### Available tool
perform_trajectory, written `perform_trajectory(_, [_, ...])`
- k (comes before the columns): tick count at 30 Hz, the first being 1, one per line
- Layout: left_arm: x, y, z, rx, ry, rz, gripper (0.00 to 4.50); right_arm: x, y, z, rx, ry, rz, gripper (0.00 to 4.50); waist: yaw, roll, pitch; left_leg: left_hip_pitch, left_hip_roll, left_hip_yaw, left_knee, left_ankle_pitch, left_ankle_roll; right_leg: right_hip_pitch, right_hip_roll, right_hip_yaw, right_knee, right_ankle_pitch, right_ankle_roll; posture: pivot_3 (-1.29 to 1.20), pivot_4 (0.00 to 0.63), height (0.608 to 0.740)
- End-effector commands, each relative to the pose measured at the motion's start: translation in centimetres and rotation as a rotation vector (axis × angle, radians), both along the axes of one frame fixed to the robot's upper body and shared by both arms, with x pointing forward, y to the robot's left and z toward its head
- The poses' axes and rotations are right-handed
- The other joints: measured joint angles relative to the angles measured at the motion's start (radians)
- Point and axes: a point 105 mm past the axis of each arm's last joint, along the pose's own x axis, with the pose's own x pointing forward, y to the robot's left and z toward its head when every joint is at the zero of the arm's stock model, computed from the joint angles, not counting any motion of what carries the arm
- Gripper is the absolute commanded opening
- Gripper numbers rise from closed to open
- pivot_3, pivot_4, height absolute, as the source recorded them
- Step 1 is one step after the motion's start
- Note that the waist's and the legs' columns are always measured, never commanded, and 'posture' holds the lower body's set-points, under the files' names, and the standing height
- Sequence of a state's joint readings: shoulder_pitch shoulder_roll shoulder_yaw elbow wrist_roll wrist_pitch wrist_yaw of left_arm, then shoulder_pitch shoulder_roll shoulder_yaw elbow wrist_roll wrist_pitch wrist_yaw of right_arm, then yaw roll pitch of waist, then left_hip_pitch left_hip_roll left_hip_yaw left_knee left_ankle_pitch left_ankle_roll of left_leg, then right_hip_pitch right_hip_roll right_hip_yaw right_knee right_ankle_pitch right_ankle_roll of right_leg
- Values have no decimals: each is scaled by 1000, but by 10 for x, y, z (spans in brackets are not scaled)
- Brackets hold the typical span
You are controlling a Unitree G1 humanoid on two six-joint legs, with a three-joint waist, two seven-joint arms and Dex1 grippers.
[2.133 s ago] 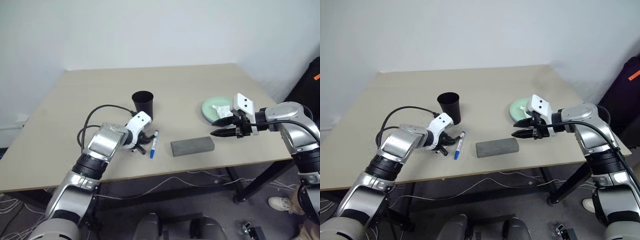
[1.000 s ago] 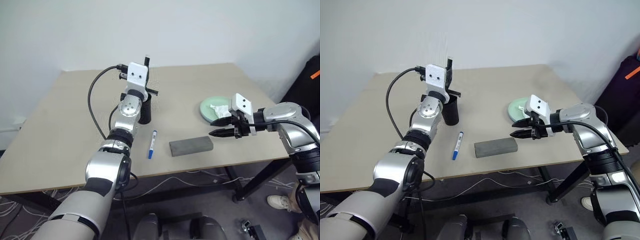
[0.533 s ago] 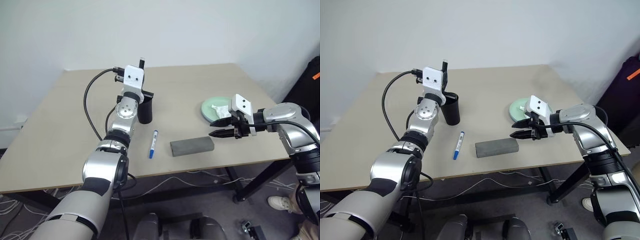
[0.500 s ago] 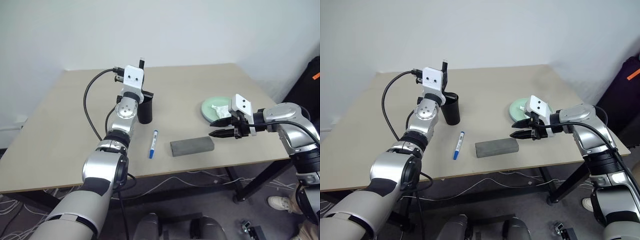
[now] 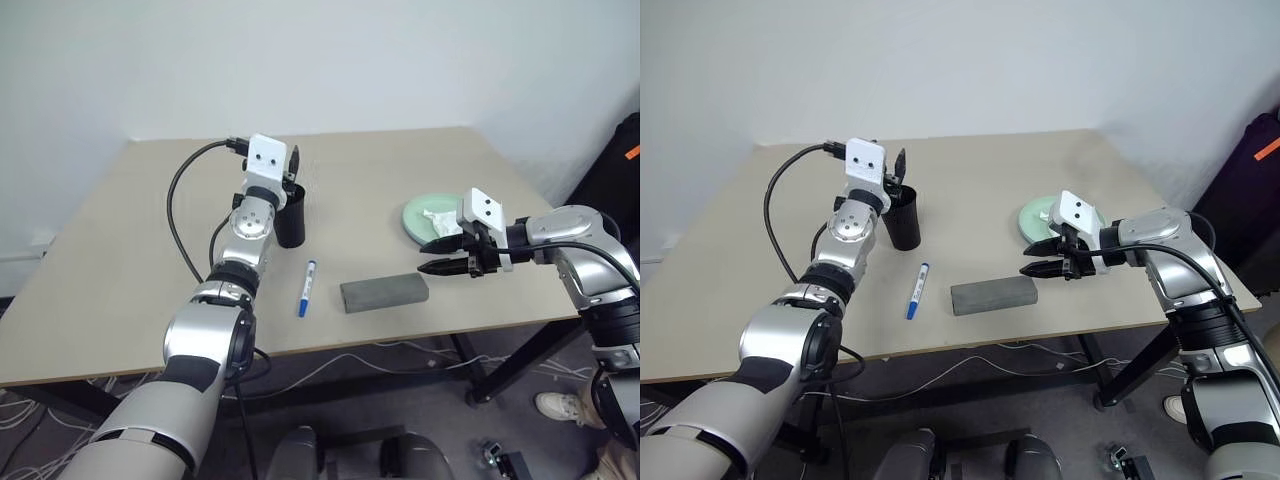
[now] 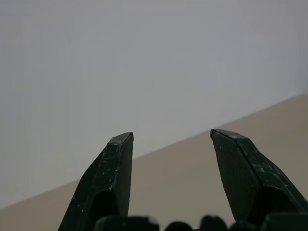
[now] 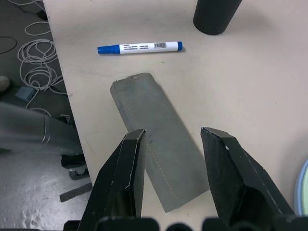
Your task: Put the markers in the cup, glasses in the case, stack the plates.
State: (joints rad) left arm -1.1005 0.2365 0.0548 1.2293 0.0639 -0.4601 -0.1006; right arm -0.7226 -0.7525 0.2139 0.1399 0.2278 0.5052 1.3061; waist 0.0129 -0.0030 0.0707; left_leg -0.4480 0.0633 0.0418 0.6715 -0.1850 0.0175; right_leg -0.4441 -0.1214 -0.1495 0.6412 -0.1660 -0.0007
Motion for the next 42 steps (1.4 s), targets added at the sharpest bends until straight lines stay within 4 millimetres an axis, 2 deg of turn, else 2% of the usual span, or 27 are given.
perform_trajectory(1, [0, -10, 13, 29, 12, -71, 2654, 0, 1, 14, 13, -46, 13, 1951, 0, 0, 0, 0, 0, 0, 0, 0, 0, 0, 0, 0, 0, 0, 0, 0, 0, 716])
perform_trajectory(5, [-9, -26, 0, 57, 167, -163, 2654, 0, 1, 14, 11, -45, 11, 1951, -1, 0, 0, 0, 0, 0, -1, 0, 0, 0, 0, 0, 0, 0, 0, 0, 0, 716])
perform_trajectory(9, [-40, -48, -21, 131, 375, -251, 2654, 1, 1, 14, 9, -45, 12, 1951, -3, 0, 0, 0, 0, 0, -2, 0, 0, -1, 0, 1, 0, 0, 0, 0, 0, 716])
perform_trajectory(15, [-68, -62, -44, 149, 584, -229, 2654, 2, 4, 14, 12, -43, 21, 1951, -1, 0, 0, 1, 0, 0, -1, 0, 0, 0, 1, 0, 0, -1, -1, 0, 0, 716])
perform_trajectory(22, [-84, -56, -87, 108, 865, -109, 2654, 1, 4, 14, 12, -42, 21, 1951, -2, 0, 0, 2, 0, -2, -1, 0, 0, 0, 1, 0, 0, -1, -2, 0, 0, 716])
perform_trajectory(28, [-92, -54, -113, 115, 1004, 3, 2654, 1, 3, 14, 12, -42, 18, 1951, -1, 0, 0, 1, 0, -2, -1, 0, 0, 0, 1, 0, 0, -1, -2, 0, 0, 716])
perform_trajectory(37, [-92, -47, -123, 137, 1034, 82, 2654, 1, 3, 14, 9, -43, 14, 1951, -5, 0, 0, 2, 0, -2, -1, 0, 0, 0, 1, 0, 0, -1, -2, 0, 0, 716])
perform_trajectory(39, [-90, -48, -119, 132, 1016, 75, 2654, 0, 3, 14, 10, -43, 14, 1951, -7, 0, 0, 2, 0, -2, -1, 0, 0, 0, 1, 0, 0, -1, -2, 0, 0, 716])
perform_trajectory(42, [-82, -47, -102, 113, 953, 78, 2654, 1, 4, 14, 10, -44, 14, 1951, -9, 0, 0, 2, 0, -3, -1, 0, 0, 0, 1, -1, 0, -1, -2, 0, 0, 716])
